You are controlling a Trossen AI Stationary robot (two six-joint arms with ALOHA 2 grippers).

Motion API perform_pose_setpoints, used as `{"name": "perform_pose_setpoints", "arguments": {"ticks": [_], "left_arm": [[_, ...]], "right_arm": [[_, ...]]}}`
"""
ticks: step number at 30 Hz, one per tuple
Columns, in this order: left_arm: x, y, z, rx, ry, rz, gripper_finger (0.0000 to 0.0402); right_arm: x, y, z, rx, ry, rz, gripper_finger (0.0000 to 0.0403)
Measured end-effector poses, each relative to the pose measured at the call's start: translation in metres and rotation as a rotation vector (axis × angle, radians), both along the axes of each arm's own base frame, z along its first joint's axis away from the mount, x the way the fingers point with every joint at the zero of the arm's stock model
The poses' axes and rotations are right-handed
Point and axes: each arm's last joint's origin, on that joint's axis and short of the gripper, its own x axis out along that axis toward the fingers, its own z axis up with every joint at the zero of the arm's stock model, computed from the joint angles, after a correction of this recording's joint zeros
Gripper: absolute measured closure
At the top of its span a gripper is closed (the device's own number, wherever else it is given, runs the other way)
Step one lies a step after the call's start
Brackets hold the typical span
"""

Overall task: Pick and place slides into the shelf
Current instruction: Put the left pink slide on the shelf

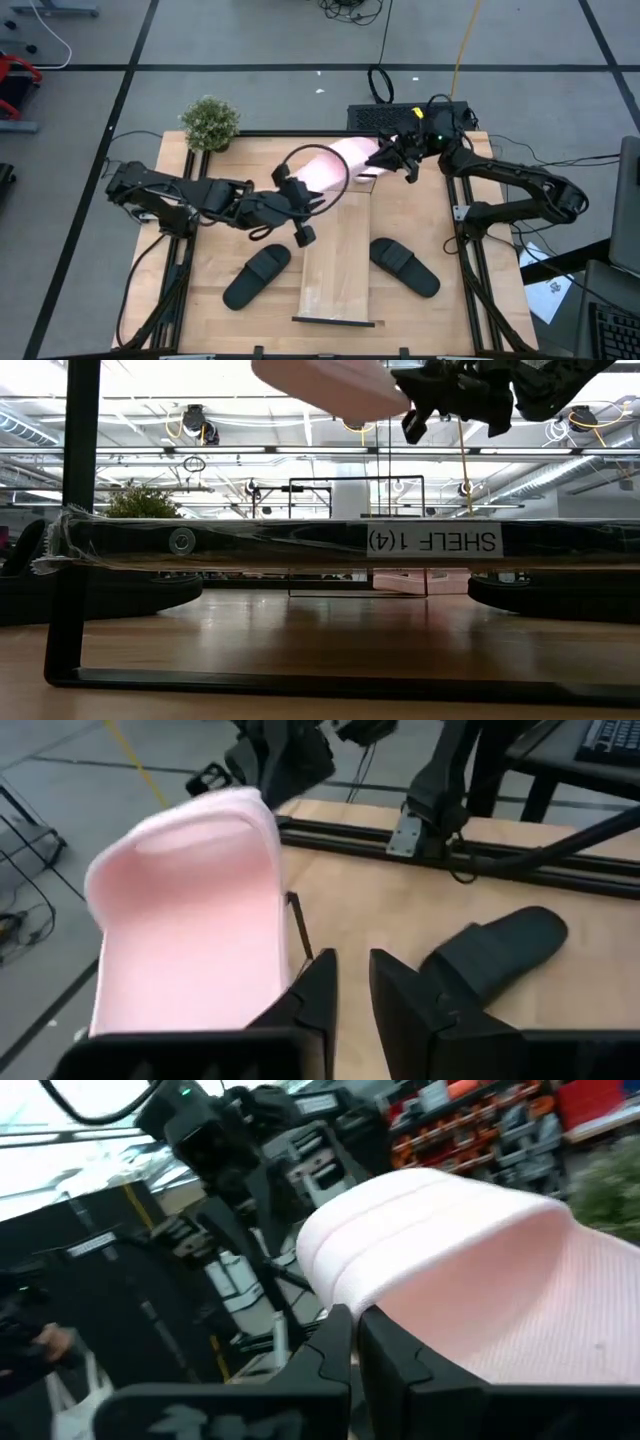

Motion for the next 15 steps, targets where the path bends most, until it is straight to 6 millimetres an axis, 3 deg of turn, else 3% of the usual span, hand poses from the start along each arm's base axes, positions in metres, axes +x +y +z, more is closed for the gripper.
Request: {"name": "perform_pose_setpoints", "arguments": {"ticks": [5, 15], "left_arm": [[-0.02, -0.009, 0.002, -0.057, 0.041, 0.034, 0.0339], [-0.063, -0.009, -0.026, -0.169, 0.305, 0.354, 0.0339]], "right_arm": [[-0.006, -0.006, 0.002, 0.037, 0.013, -0.01, 0.0402], [-0.015, 0.022, 0.021, 0.111, 0.005, -0.004, 0.0403]]}}
